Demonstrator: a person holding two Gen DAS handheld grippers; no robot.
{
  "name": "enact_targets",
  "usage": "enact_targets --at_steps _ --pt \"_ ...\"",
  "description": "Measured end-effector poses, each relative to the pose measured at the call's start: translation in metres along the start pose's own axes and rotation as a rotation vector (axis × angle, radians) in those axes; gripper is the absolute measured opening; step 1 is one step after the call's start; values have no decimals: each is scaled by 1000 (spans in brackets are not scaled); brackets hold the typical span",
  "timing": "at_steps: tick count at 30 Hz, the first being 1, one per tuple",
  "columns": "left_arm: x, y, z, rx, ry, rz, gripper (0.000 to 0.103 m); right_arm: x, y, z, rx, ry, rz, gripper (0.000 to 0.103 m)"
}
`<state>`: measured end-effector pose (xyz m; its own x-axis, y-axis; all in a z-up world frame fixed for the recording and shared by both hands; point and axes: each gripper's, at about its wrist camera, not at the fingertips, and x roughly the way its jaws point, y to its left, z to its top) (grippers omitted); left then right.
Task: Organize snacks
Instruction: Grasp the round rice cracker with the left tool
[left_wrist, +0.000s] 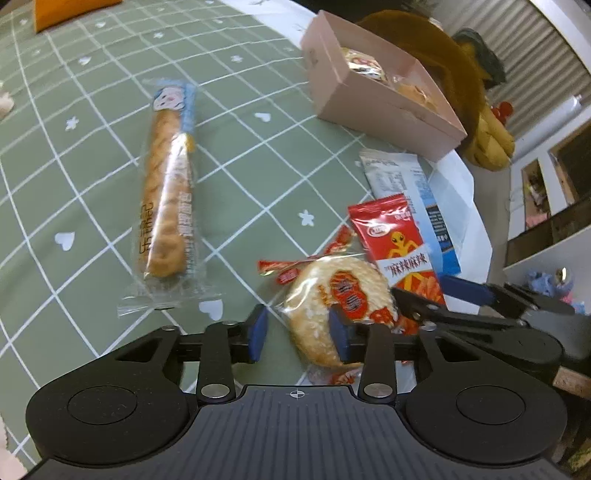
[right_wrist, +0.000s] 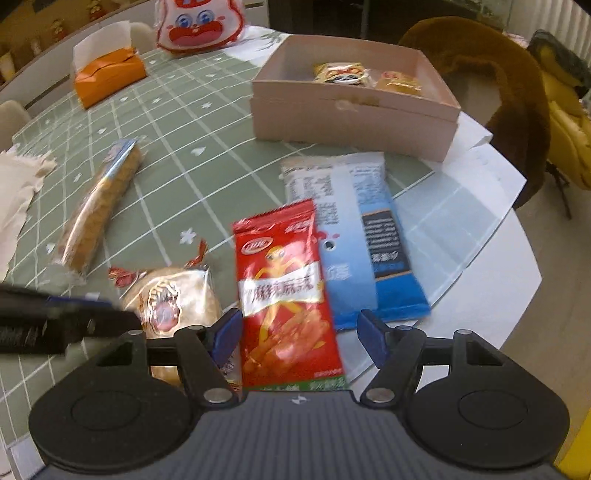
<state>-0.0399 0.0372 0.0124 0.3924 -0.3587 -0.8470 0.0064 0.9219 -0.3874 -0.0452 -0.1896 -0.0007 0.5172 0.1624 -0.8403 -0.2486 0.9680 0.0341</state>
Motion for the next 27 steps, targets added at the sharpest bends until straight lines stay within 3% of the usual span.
enact_targets --at_steps 6,11,14,18,23,27 --pt "1 3 -2 -24 4 -48 42 -18 -5 0 14 -70 0 69" --pt "8 -1 -3 -45 -14 -115 44 0 2 -10 8 4 -3 69" --pt "11 -1 0 -52 -33 -146 52 0 0 -14 27 -2 -6 69" --pt "12 -1 0 -66 -2 -193 55 0 -4 -16 38 -6 -10 69" --pt "11 0 -5 -57 7 -175 45 -12 -11 -15 52 -39 2 69" --pt "9 -1 -7 -50 10 -176 45 -29 -13 -16 36 -67 57 69"
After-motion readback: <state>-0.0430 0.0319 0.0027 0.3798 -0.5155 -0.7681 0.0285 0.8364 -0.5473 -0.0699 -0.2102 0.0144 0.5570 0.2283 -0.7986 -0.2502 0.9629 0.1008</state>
